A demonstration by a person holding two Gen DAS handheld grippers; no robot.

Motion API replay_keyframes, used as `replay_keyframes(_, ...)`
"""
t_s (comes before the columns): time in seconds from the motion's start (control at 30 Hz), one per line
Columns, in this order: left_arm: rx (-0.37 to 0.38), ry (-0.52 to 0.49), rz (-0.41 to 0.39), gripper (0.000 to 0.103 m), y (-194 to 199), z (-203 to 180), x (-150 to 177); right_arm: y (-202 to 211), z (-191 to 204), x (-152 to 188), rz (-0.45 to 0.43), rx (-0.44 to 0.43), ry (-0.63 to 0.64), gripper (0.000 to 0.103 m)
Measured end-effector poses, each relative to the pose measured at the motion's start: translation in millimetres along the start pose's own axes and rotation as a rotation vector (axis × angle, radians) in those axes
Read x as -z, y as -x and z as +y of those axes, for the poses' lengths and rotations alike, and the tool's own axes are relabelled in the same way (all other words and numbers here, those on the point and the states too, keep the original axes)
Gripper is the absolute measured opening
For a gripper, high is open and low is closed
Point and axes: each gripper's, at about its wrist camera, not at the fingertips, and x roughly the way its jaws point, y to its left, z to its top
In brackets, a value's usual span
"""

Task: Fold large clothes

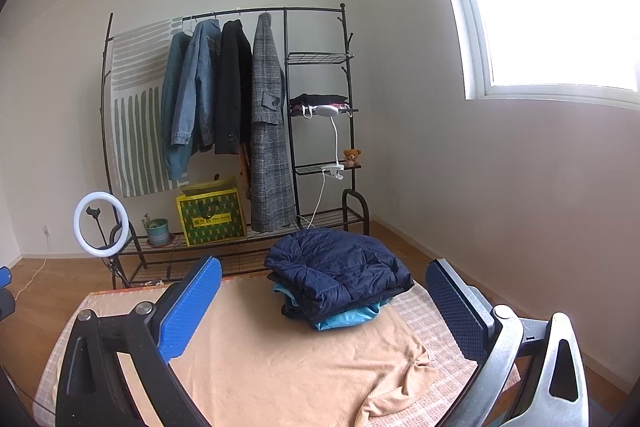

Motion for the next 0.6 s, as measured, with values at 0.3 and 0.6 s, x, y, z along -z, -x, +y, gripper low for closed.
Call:
replay_keyframes(0.3, -0.001, -0.002, -0.006, 0.103, 1.1, 0.6, 2.0, 3.4, 4.5, 2.1, 0.003, 0.000, 0.020, 0.103)
replay_keyframes(0.6, -0.003, -0.001, -0.007, 0.103, 1.4, -0.2, 1.9, 6.7, 7.4, 3.7, 0.006, -0.005, 0.036, 0.103)
